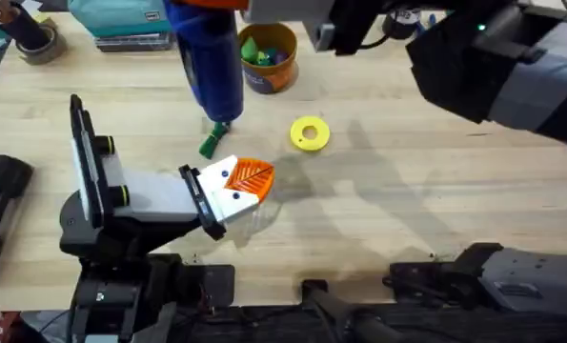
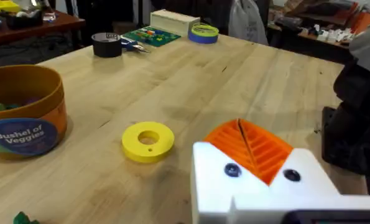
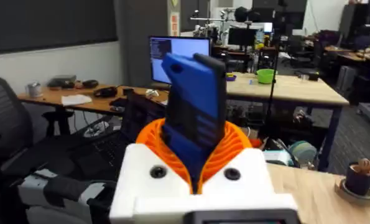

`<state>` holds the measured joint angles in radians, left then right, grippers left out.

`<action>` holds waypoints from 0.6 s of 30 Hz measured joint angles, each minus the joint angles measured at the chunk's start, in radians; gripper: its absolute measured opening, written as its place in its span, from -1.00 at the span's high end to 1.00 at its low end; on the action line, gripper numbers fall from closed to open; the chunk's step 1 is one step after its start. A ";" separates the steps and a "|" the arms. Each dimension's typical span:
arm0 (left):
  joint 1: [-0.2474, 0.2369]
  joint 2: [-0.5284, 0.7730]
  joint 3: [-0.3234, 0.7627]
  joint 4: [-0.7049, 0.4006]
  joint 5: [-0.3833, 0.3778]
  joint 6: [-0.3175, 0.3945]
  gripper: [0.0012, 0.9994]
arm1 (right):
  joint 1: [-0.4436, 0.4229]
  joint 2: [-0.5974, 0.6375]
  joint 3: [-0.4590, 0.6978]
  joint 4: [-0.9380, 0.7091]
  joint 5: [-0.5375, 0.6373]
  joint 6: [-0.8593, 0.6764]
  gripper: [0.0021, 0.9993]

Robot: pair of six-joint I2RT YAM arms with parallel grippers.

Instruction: Pick up the gripper from the table and insert it into the empty holder that is missing its gripper. Then pick up a screw, insert it into the mounting hole, and use the screwdriver to tighten it. Finally, clean up the table by picking up the vegetable and placing it into the bucket.

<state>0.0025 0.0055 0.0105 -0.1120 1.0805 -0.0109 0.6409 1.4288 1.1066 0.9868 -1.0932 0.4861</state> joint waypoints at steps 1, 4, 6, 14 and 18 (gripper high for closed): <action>0.000 0.000 0.000 0.000 0.000 0.000 0.99 | 0.003 0.000 -0.003 0.009 -0.003 -0.001 0.95; 0.000 0.000 0.000 0.000 0.000 0.000 0.99 | 0.007 0.000 -0.015 0.032 -0.009 -0.004 0.95; 0.000 0.000 0.000 0.000 0.000 0.000 0.99 | 0.010 0.000 -0.022 0.038 -0.011 -0.006 0.95; 0.000 0.000 0.000 0.000 0.000 0.000 0.99 | 0.035 0.000 -0.026 0.038 -0.012 -0.022 0.95; 0.000 0.000 0.000 0.000 0.000 0.000 0.99 | 0.050 0.000 -0.026 0.038 -0.013 -0.027 0.95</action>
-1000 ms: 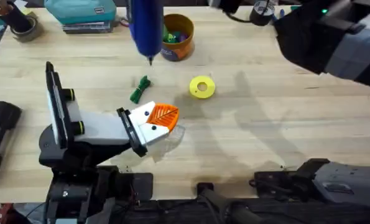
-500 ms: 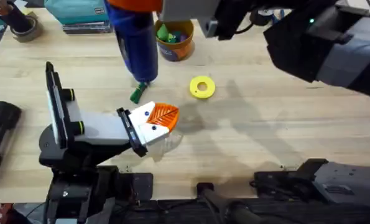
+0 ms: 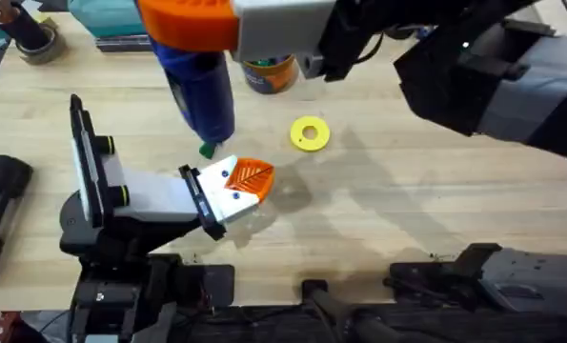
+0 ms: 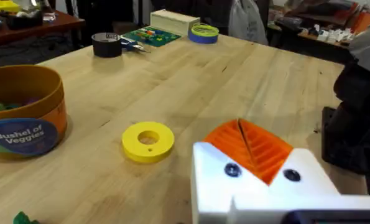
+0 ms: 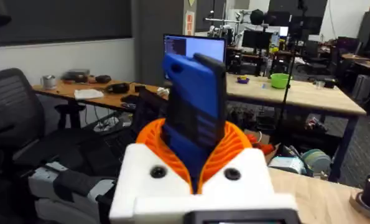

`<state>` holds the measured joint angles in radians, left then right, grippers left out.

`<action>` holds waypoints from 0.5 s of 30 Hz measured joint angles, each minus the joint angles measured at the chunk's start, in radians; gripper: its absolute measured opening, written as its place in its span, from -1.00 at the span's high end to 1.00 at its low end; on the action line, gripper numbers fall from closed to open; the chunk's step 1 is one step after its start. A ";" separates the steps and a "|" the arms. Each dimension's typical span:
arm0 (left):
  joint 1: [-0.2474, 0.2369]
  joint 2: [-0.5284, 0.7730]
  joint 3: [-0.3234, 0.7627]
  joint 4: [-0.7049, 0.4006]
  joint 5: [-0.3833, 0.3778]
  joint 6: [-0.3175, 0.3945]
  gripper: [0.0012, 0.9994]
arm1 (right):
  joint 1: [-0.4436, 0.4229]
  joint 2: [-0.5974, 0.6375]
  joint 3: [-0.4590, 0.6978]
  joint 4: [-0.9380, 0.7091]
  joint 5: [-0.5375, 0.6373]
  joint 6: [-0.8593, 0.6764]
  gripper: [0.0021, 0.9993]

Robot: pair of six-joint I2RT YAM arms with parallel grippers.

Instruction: Pick up the gripper from the table and insert it into the empty holder that is missing its gripper. Then pick up a screw, insert it into the mounting hole, and use the screwdriver to tighten it. Finally, clean up the table by picking up the vegetable and placing it into the bucket.

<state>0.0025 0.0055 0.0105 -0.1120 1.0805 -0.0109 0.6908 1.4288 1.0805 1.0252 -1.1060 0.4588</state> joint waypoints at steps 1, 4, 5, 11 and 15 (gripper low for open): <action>0.000 0.000 0.000 0.000 0.000 0.000 0.99 | 0.001 0.000 0.000 0.000 -0.001 -0.001 0.95; 0.000 0.000 0.000 0.000 0.000 0.000 0.99 | 0.001 0.000 0.000 0.000 -0.003 -0.004 0.95; 0.000 0.000 0.000 0.000 0.000 0.000 0.99 | 0.001 0.000 0.000 0.000 -0.003 -0.007 0.95; 0.000 0.000 0.000 0.000 0.000 0.000 0.99 | 0.003 0.000 0.000 0.000 -0.020 -0.032 0.96; 0.000 0.000 0.000 0.000 0.000 0.000 0.99 | 0.007 0.000 0.000 0.000 -0.023 -0.043 0.96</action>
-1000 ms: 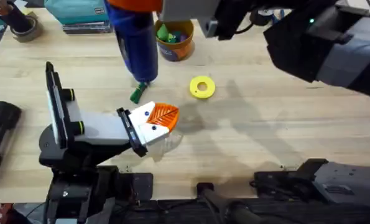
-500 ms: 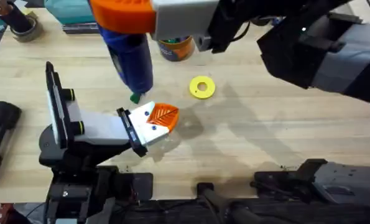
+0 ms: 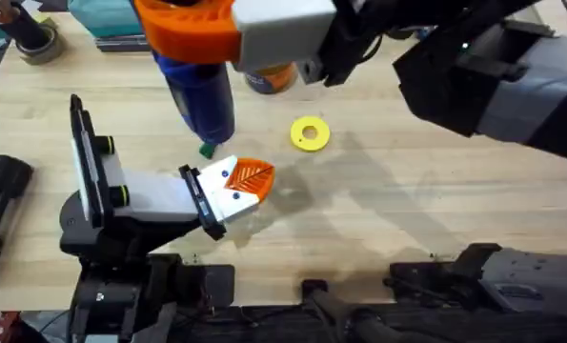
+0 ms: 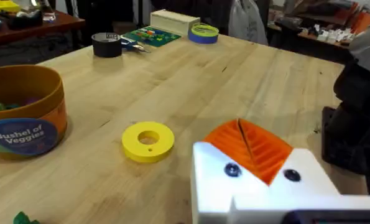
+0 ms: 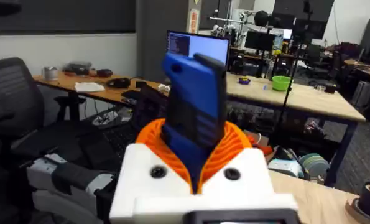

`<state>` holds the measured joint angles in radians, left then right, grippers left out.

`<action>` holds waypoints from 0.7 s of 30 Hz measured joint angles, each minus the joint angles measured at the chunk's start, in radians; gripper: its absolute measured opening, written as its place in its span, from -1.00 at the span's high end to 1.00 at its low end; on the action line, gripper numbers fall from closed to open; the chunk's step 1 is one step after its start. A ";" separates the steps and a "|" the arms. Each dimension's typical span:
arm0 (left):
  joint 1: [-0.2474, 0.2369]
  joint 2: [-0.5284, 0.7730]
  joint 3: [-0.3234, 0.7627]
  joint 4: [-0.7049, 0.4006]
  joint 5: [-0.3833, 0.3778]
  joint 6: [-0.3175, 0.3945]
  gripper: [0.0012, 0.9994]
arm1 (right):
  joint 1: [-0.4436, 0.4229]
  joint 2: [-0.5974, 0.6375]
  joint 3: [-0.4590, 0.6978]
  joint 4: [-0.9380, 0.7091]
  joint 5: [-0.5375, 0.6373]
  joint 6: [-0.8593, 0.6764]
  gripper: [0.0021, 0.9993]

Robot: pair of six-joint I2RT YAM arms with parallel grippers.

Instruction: Pick up the gripper from the table and insert it into the empty holder that is missing its gripper. Then pick up a screw, insert it into the mounting hole, and use the screwdriver to tighten it. Finally, clean up the table by picking up the vegetable and placing it into the bucket.

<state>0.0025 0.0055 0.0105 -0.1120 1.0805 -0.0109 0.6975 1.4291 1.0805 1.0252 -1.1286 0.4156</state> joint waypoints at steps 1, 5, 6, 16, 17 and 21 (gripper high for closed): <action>0.000 0.000 0.000 0.000 0.000 0.000 0.99 | 0.000 0.000 0.000 0.000 -0.002 -0.002 0.96; 0.000 0.000 0.000 0.000 0.000 0.000 0.99 | 0.000 0.006 0.000 0.003 -0.003 -0.006 0.96; 0.000 0.000 0.000 0.000 0.000 0.000 0.99 | 0.000 0.011 0.000 0.003 -0.003 -0.008 0.96; 0.000 0.000 0.000 0.000 0.000 0.000 0.99 | 0.020 0.057 -0.003 0.001 -0.004 -0.028 0.96; 0.000 0.000 0.000 0.000 0.000 0.000 0.99 | 0.020 0.057 -0.003 0.001 -0.004 -0.029 0.96; 0.000 0.000 0.000 0.000 0.000 0.000 0.99 | 0.020 0.057 -0.007 0.001 -0.005 -0.035 0.96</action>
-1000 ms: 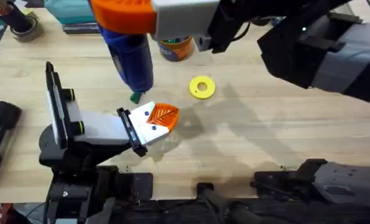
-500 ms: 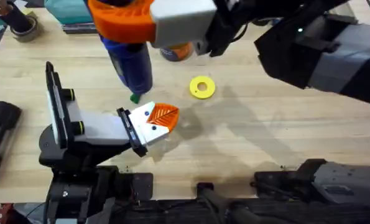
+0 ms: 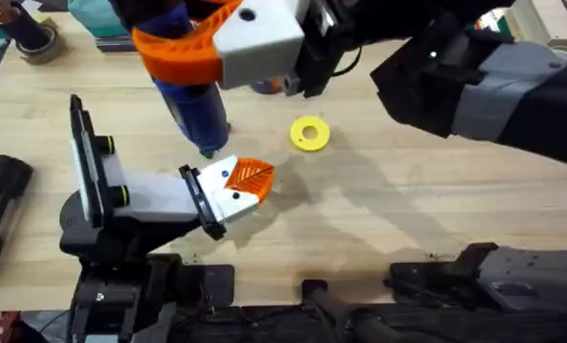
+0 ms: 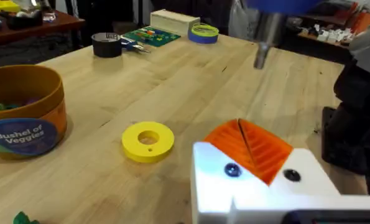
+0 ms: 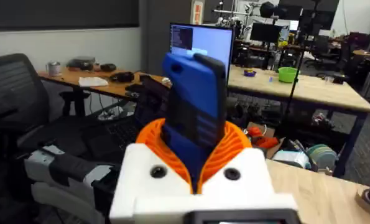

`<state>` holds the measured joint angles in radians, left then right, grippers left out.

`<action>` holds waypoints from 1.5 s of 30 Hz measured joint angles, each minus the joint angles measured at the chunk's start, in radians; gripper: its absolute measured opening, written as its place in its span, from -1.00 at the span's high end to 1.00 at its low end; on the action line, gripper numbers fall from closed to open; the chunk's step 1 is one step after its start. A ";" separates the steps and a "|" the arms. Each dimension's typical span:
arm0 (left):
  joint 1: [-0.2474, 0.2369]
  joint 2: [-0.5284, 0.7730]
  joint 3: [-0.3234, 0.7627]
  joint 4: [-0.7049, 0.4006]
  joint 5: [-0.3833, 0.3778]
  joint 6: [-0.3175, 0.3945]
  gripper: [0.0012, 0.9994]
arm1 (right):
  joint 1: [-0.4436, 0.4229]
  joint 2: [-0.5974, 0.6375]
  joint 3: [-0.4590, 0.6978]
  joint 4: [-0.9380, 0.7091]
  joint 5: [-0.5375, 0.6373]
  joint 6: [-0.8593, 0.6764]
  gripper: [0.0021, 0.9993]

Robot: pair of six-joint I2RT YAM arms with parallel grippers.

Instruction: Pick up the gripper from the table and insert it into the empty holder that is missing its gripper. Then pick up a screw, insert it into the mounting hole, and use the screwdriver to tighten it. Finally, clean up the table by picking up the vegetable and placing it into the bucket.

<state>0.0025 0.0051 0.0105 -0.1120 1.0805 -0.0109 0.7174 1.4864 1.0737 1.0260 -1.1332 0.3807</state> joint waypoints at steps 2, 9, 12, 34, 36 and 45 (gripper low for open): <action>0.000 0.000 0.000 0.000 0.000 0.000 0.99 | 0.000 0.000 -0.005 0.000 -0.002 -0.001 0.96; 0.000 0.000 0.000 0.000 0.000 0.000 0.99 | 0.000 0.000 -0.030 0.000 -0.002 -0.016 0.96; 0.000 0.000 0.000 0.000 0.000 0.000 0.99 | 0.000 0.000 -0.040 0.000 -0.002 -0.023 0.96; 0.000 0.000 0.000 0.000 0.000 0.000 0.99 | 0.019 0.011 -0.076 0.003 -0.001 -0.071 0.96; 0.000 0.000 0.000 0.000 0.000 0.000 0.99 | 0.021 0.023 -0.076 0.007 -0.002 -0.072 0.96; 0.000 0.000 0.000 0.000 0.000 0.000 0.99 | 0.025 0.043 -0.077 0.010 -0.002 -0.075 0.96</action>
<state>0.0025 0.0055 0.0105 -0.1120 1.0805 -0.0109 0.7423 1.5291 0.9966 1.0358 -1.1347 0.3058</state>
